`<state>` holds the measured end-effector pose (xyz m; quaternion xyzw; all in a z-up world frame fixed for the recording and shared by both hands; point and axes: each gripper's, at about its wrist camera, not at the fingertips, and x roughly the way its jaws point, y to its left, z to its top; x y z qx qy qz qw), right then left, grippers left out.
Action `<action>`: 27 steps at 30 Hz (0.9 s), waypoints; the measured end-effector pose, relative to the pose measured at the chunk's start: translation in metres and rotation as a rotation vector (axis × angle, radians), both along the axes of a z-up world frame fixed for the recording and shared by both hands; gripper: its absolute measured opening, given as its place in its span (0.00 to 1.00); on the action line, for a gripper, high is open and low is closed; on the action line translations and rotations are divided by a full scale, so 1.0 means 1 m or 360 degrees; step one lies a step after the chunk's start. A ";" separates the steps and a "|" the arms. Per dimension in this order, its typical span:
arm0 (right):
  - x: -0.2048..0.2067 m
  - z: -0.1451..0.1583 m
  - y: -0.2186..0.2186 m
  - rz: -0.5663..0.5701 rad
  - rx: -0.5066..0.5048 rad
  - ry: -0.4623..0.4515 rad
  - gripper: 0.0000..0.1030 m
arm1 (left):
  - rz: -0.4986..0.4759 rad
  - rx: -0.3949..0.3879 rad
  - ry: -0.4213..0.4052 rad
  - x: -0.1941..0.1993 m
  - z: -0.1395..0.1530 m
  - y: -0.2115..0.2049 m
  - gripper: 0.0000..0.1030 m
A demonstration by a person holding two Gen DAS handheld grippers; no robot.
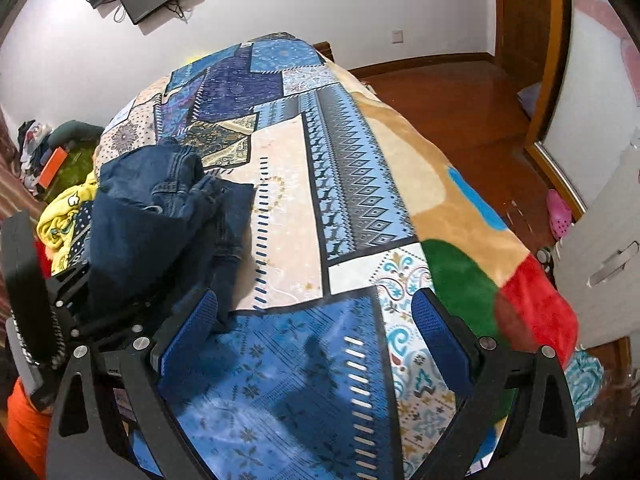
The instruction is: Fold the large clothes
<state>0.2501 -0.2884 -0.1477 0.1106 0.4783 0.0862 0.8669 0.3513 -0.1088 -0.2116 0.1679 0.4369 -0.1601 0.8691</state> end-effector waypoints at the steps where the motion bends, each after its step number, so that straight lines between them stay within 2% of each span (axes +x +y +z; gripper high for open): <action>1: -0.001 0.002 0.001 0.0007 -0.0007 -0.0007 0.94 | -0.0007 -0.0048 0.0030 -0.002 0.005 0.001 0.42; 3: -0.007 0.009 0.004 0.0025 -0.0017 -0.0028 0.94 | -0.0052 -0.0197 0.0101 -0.009 0.012 0.009 0.64; 4: -0.007 0.012 0.006 0.0036 -0.0023 -0.0043 0.94 | -0.0081 -0.0277 0.0129 -0.015 0.018 0.012 0.68; 6: -0.006 0.019 0.011 0.0062 -0.0031 -0.0079 0.94 | -0.0090 -0.0312 0.0121 -0.023 0.029 0.013 0.76; 11: -0.002 0.038 0.031 0.0159 -0.0029 -0.0174 0.94 | 0.0016 -0.0317 0.0020 -0.042 0.059 0.039 0.78; 14: 0.004 0.047 0.052 0.0237 -0.0024 -0.0220 0.94 | 0.0112 -0.0317 -0.0072 -0.047 0.073 0.066 0.86; 18: 0.017 0.049 0.086 0.0379 -0.0005 -0.0246 0.94 | 0.0285 -0.0250 -0.0160 -0.044 0.082 0.106 0.92; 22: 0.038 0.033 0.119 0.0517 0.0003 -0.0167 0.94 | 0.0484 -0.0254 -0.0092 -0.033 0.070 0.143 0.92; 27: 0.063 -0.006 0.123 0.0549 0.0047 0.0049 0.94 | 0.0579 -0.0276 0.0092 -0.026 0.031 0.163 0.92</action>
